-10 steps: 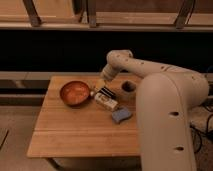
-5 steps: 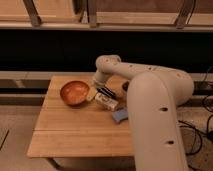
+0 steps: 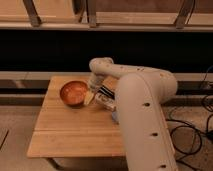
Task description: Stand the bottle upright
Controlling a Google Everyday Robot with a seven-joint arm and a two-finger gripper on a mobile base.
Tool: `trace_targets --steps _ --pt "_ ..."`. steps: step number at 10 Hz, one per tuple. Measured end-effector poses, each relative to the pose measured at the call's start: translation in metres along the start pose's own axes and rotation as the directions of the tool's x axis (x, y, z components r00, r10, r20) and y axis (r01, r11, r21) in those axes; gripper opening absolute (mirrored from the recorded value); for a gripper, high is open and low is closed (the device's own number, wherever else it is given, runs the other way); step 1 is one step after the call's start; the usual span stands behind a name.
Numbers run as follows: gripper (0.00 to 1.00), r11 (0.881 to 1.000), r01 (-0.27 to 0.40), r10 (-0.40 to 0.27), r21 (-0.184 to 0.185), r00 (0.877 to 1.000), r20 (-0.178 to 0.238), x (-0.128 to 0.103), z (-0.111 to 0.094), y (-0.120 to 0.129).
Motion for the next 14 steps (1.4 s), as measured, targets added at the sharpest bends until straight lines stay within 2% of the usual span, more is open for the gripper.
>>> trace_targets --steps 5,8,14 --pt "0.8 0.998 0.003 -0.007 -0.061 0.998 -0.068 0.003 0.024 -0.001" --pt "0.8 0.998 -0.021 0.014 -0.059 0.994 -0.105 0.012 0.028 -0.011" --pt "0.8 0.997 -0.062 0.052 -0.052 0.985 -0.167 0.028 0.037 -0.016"
